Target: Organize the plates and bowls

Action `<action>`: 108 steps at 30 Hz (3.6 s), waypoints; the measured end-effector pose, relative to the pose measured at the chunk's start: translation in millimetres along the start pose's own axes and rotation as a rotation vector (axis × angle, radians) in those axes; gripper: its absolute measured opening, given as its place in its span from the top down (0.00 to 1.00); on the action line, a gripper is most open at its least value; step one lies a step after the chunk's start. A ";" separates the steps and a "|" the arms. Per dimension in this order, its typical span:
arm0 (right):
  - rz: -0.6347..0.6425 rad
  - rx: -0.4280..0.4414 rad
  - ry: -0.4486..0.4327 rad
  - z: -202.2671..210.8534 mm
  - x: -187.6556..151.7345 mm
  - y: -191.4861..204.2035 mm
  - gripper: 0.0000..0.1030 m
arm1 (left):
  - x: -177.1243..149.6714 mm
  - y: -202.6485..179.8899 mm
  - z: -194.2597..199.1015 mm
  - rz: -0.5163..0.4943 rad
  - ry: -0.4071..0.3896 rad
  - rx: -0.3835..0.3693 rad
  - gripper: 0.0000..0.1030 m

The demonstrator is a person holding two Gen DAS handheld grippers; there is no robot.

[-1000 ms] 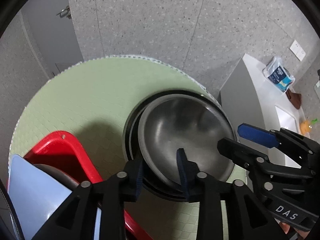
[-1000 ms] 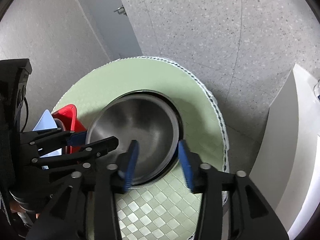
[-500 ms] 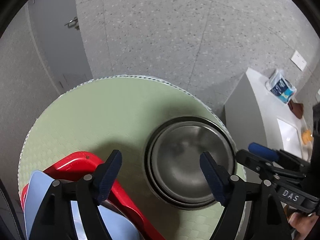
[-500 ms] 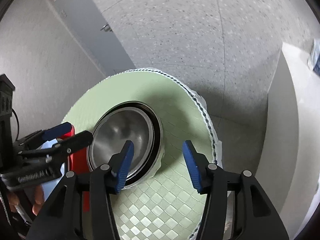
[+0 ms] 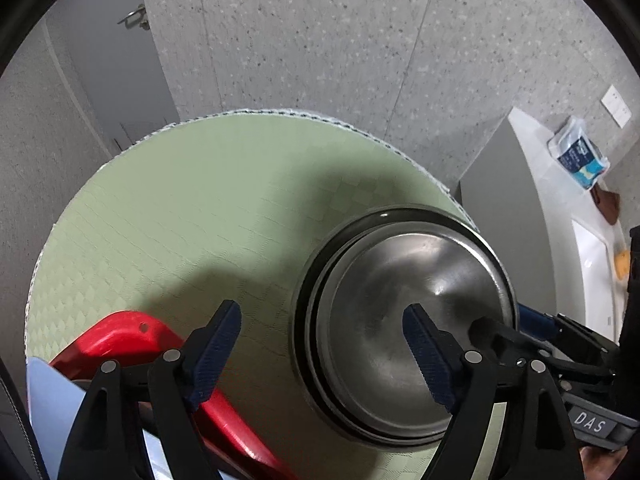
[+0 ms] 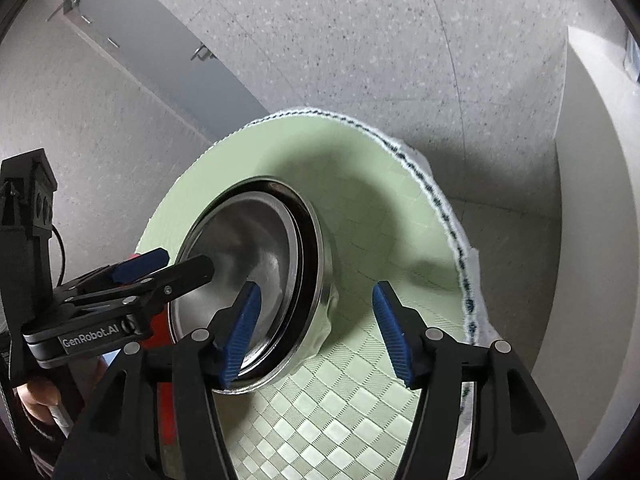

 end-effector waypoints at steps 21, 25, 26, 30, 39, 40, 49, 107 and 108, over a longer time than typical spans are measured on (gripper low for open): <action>0.023 0.057 0.043 -25.3 -4.8 7.9 0.50 | 8.7 -15.9 -23.5 -0.056 0.013 0.033 0.64; 0.030 0.054 0.020 -16.2 -3.9 8.9 0.50 | 5.6 -16.5 -17.7 -0.046 -0.010 0.001 0.64; 0.027 0.055 0.014 -13.7 -4.1 7.7 0.50 | 4.6 -16.9 -15.0 -0.048 -0.020 -0.007 0.64; 0.011 0.065 -0.012 -3.3 -5.4 4.3 0.50 | -0.4 -19.6 -4.6 -0.064 -0.051 -0.031 0.64; 0.002 0.059 -0.125 38.8 -13.0 18.8 0.50 | -27.2 -16.4 44.5 -0.086 -0.148 -0.109 0.65; 0.006 0.053 -0.141 44.6 -13.9 22.1 0.50 | -31.3 -14.2 50.1 -0.089 -0.157 -0.117 0.65; 0.055 0.038 -0.221 74.8 -37.1 86.1 0.50 | -91.4 35.9 125.5 -0.095 -0.263 -0.149 0.65; 0.189 -0.213 -0.250 11.3 -161.1 248.2 0.13 | -273.6 186.9 214.5 0.007 -0.330 -0.014 0.26; 0.193 -0.220 -0.261 16.1 -167.6 250.1 0.13 | -281.6 183.5 219.1 0.004 -0.344 -0.005 0.25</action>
Point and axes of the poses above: each gripper's, at about its wrist camera, not at the fingertips, and z roughly against the way its jaws point, y to its left, x to its top, the point moved 4 cm from there along -z, roughly the way its jaws point, and after that the axes turned 9 degrees about y, right-handed, at the moved point
